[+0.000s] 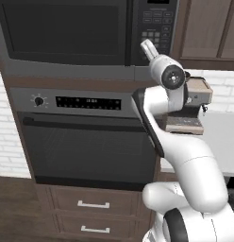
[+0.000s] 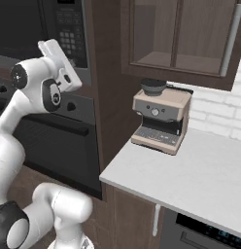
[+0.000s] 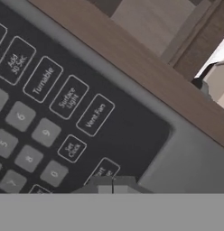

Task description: Open the microwave, place the bowl with waffle inside the microwave, then close the microwave door and turn it on.

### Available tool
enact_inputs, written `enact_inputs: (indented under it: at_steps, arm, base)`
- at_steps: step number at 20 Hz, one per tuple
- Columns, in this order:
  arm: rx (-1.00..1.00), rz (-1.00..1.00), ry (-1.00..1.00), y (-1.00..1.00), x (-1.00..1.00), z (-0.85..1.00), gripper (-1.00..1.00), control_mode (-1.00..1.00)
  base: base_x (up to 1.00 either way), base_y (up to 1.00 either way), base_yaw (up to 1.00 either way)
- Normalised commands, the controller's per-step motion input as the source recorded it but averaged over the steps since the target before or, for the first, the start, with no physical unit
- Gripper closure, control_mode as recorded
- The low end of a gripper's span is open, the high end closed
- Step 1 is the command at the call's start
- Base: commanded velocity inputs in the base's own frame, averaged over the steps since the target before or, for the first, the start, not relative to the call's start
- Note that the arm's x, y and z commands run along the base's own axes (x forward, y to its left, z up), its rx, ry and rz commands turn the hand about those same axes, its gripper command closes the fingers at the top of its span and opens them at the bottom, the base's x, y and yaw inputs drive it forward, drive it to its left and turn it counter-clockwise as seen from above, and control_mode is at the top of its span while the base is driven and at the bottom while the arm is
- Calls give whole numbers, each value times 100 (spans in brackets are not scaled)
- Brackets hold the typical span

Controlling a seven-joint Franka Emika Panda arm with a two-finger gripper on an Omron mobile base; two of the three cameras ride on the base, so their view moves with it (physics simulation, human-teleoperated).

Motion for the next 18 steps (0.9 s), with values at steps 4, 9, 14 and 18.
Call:
enact_inputs:
  at_steps: [4,9,14,18]
  arm:
    - [0,0,5,0,76,-29,100,-100]
    - [0,0,10,0,99,-22,100,-100]
    - [0,0,29,0,100,-28,100,-100]
    - [-1,0,43,0,100,-30,100,-100]
  base:
    - [0,0,0]
    - [0,0,0]
    - [0,0,0]
    - [0,0,0]
